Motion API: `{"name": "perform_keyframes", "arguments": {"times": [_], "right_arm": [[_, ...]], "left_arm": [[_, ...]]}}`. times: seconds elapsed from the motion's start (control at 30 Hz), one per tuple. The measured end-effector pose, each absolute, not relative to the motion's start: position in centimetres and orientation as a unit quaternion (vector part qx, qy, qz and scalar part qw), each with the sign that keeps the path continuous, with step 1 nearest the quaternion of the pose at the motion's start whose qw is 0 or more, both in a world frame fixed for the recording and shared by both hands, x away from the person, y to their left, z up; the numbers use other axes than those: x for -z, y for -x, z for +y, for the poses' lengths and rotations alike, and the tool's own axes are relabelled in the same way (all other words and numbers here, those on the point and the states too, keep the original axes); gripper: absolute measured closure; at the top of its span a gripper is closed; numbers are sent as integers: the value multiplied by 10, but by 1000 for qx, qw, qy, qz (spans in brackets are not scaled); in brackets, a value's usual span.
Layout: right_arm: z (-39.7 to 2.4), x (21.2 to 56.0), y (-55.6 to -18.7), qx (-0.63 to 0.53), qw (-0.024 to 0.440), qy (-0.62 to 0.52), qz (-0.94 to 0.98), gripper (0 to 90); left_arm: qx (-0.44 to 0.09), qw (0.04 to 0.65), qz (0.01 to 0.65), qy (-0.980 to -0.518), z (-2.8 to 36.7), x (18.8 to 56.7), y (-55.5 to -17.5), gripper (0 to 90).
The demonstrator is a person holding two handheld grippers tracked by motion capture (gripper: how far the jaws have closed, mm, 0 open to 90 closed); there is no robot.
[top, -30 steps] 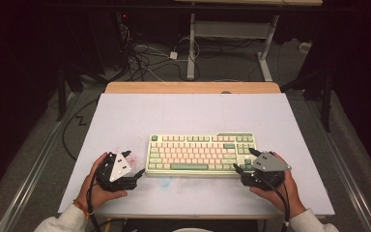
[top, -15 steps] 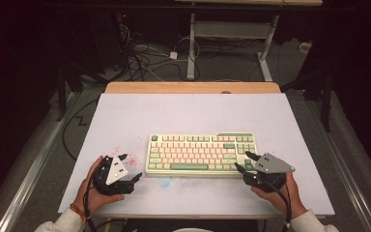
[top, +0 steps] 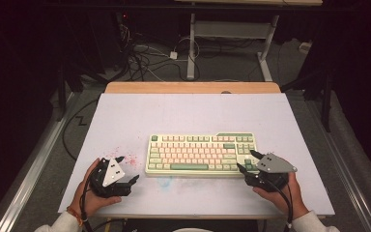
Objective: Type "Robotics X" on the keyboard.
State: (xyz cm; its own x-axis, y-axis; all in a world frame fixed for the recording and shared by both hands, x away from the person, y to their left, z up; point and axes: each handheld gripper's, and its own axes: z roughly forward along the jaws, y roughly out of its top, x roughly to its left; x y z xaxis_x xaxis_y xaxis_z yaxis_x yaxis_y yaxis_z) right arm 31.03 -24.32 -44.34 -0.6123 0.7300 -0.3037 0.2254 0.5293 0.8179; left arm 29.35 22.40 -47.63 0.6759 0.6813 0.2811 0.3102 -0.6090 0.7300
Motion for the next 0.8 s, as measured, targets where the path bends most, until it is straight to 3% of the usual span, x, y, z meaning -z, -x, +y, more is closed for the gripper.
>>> {"name": "perform_keyframes", "arguments": {"times": [0.6, 0.8], "right_arm": [[-267, 450, -305, -374, 353, -314, 798, 234], [-281, 456, -303, -369, 359, -331, 791, 226]], "left_arm": [[-288, 327, 288, -853, 225, 478, -292, 174], [-286, 328, 297, -850, 230, 480, -292, 172]]}}
